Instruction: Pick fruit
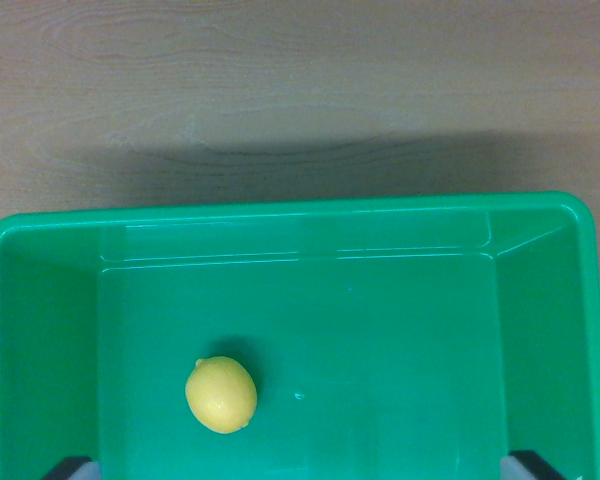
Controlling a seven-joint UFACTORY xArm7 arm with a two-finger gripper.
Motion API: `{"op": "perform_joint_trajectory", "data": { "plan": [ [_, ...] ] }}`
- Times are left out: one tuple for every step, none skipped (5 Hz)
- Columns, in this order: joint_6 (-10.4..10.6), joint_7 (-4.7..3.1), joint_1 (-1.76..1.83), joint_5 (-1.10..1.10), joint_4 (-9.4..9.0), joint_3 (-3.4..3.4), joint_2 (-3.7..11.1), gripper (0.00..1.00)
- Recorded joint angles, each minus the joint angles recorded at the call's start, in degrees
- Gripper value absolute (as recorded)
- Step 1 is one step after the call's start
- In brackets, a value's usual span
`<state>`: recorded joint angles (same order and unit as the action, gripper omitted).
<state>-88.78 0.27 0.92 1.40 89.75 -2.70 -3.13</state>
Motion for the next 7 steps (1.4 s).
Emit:
{"op": "perform_joint_trajectory", "data": {
  "plan": [
    [1.2,-0.52,0.12,0.08,-0.89,0.07,0.41,0.00],
    [1.2,-0.52,0.12,0.08,-0.89,0.07,0.41,0.00],
    [2.6,-1.16,0.26,0.17,-1.98,0.15,0.91,0.00],
    [2.6,-1.16,0.26,0.17,-1.98,0.15,0.91,0.00],
    [4.3,-1.90,0.43,0.28,-3.25,0.25,1.50,0.00],
    [4.3,-1.90,0.43,0.28,-3.25,0.25,1.50,0.00],
    [6.2,-2.72,0.61,0.41,-4.66,0.36,2.15,0.00]
  ]
}}
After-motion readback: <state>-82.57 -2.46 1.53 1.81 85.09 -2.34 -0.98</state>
